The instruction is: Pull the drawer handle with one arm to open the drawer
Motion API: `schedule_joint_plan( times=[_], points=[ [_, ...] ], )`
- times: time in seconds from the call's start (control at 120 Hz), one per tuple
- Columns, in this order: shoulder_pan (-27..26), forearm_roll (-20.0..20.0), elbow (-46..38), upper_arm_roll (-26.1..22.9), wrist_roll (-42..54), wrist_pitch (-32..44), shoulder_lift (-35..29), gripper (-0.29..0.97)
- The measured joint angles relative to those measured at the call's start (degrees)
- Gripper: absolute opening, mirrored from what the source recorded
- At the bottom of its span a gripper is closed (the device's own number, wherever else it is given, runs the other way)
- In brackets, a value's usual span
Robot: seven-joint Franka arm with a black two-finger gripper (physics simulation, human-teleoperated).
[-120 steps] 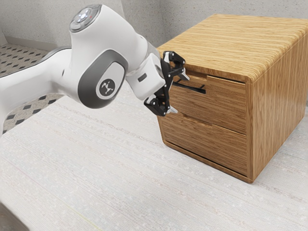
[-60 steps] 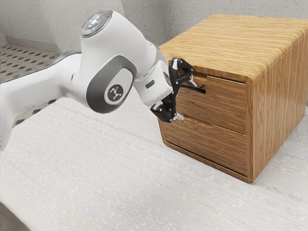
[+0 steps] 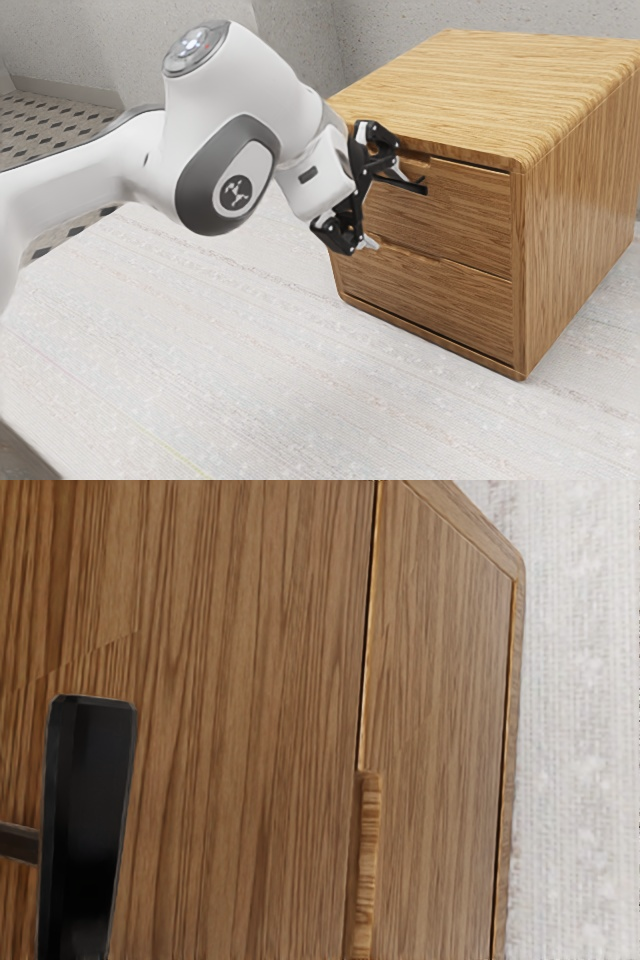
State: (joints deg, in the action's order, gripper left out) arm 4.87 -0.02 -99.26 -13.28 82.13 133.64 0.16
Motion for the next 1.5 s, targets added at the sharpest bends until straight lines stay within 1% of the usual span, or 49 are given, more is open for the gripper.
schedule_joint_plan(
  times=[0.292,0.433,0.592,0.683,0.767,0.925,1.1,1.258,1.417,1.5],
  points=[
    [0.1,0.0,-1.1,0.1,0.1,-0.1,-0.8,0.68],
    [0.1,-0.1,-2.5,0.1,0.1,-0.2,-2.5,0.65],
    [0.2,-0.1,-4.4,0.1,0.1,-0.2,-4.2,0.68],
    [0.2,-0.1,-5.6,0.1,0.1,-0.2,-5.4,0.65],
    [0.2,-0.1,-6.5,0.1,0.1,-0.2,-6.2,0.68],
    [0.3,-0.2,-8.5,0.1,0.0,-0.2,-8.5,0.62],
    [0.5,-0.2,-10.9,0.0,-0.3,-0.2,-10.5,0.68],
    [0.6,-0.2,-12.7,0.0,-0.6,-0.2,-12.5,0.65],
    [0.6,-0.2,-15.5,0.0,-0.9,-0.3,-15.8,0.57],
    [0.7,-0.3,-16.5,0.0,-1.1,-0.3,-16.8,0.6]
  ],
)
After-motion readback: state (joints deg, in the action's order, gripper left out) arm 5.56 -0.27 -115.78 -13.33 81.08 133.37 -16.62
